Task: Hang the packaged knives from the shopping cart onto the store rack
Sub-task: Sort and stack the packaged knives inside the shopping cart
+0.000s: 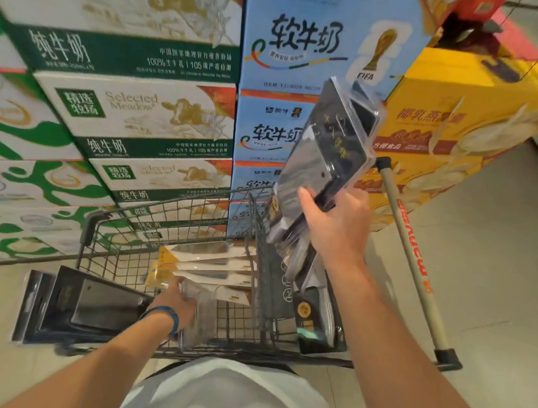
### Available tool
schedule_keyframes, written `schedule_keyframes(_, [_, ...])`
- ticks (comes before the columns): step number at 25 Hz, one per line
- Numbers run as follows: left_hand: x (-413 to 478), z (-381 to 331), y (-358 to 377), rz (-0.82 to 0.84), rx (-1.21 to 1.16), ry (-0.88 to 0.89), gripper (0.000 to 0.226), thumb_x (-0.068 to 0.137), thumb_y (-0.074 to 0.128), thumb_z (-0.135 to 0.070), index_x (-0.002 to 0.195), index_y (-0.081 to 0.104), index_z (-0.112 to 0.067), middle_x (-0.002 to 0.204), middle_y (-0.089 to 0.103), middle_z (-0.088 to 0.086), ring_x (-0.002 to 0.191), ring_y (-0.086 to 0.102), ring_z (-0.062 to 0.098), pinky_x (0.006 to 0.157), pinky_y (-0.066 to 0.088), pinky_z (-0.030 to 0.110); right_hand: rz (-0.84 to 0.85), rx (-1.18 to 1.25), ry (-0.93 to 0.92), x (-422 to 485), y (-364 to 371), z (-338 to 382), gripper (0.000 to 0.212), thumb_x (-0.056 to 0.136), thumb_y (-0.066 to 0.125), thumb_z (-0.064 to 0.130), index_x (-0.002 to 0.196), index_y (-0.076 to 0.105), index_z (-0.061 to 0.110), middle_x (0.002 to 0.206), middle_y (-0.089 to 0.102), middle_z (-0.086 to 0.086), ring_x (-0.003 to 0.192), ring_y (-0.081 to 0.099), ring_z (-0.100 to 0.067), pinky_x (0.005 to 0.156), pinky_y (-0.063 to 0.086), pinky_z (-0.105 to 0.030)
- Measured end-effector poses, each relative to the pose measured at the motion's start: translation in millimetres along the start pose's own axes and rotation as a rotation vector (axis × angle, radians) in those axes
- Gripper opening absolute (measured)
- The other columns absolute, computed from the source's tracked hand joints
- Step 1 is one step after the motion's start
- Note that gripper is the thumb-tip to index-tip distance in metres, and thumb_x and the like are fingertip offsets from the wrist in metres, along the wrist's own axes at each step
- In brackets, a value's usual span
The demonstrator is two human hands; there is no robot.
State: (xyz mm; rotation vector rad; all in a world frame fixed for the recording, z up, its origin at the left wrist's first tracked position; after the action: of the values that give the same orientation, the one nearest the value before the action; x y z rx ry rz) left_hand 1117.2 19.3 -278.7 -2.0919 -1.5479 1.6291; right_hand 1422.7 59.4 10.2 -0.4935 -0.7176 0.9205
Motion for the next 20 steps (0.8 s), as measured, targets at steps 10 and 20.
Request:
schedule_keyframes(10, [7, 22, -23, -0.013, -0.072, 0.020, 0.048, 0.091, 0.055, -0.016, 0.136, 0.042, -0.025, 0.095, 0.066, 0.010, 0.084, 0.064, 0.030, 0.077, 0.055, 0.037, -0.226, 0.069, -0.319, 9, -55, 163, 0.027, 0.082, 0.082, 0.029, 0.067, 0.068, 0.011, 0.068, 0.047, 0.019, 0.080, 0.053, -0.021, 0.072, 0.032, -0.018])
schedule_keyframes(20, [12, 30, -37, 0.016, -0.033, 0.040, 0.055, 0.091, 0.056, -0.023, 0.142, 0.037, -0.022, 0.118, 0.063, 0.009, 0.102, 0.063, 0.032, 0.088, 0.053, 0.040, -0.066, 0.201, -0.443, -110, 52, 200, 0.032, 0.077, 0.085, 0.017, 0.096, 0.059, 0.021, 0.096, 0.052, 0.012, 0.089, 0.051, -0.017, 0.081, 0.046, -0.030])
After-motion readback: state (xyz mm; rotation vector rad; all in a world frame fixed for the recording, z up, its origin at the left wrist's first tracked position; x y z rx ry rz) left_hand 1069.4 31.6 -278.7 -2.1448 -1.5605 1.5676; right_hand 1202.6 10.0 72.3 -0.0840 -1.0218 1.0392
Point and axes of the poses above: each hand's wrist, its own x-axis towards the middle knuckle, its own y-axis out of the palm, z = x × y, the point moved 9 cm from there along x, towards the middle knuckle
